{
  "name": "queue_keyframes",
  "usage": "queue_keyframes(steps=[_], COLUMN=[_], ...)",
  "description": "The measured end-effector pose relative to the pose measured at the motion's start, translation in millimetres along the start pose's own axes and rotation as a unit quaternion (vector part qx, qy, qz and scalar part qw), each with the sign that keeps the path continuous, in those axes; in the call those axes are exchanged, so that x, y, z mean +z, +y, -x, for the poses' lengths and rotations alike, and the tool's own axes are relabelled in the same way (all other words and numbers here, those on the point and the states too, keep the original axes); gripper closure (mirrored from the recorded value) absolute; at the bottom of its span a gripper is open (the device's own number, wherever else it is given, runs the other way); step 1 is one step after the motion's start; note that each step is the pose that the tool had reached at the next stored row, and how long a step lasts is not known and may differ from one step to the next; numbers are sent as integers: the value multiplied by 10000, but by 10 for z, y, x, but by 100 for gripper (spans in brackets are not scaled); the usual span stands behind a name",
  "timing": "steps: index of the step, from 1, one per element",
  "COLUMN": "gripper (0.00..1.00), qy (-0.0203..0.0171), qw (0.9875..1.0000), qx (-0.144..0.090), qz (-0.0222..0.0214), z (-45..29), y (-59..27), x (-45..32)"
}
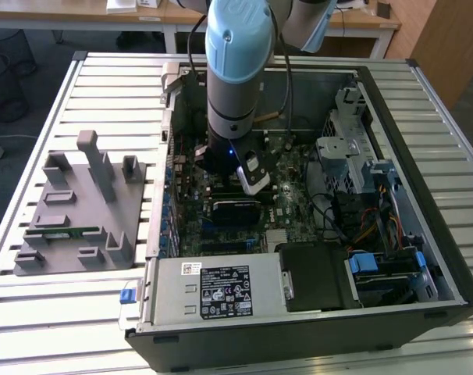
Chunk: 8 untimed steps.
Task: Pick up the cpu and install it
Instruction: 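Install the second cpu locking lever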
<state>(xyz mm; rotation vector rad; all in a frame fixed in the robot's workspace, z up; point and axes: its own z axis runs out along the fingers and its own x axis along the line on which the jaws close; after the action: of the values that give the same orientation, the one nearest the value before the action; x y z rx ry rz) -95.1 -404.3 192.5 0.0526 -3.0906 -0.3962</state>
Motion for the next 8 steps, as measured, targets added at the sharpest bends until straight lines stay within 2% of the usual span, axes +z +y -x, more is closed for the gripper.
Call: queue_keyframes(steps=[8], gripper=[89], qy=[3], qw=[10000], qx=[-7], qz=[-2], z=[-15], y=[25], x=[7])
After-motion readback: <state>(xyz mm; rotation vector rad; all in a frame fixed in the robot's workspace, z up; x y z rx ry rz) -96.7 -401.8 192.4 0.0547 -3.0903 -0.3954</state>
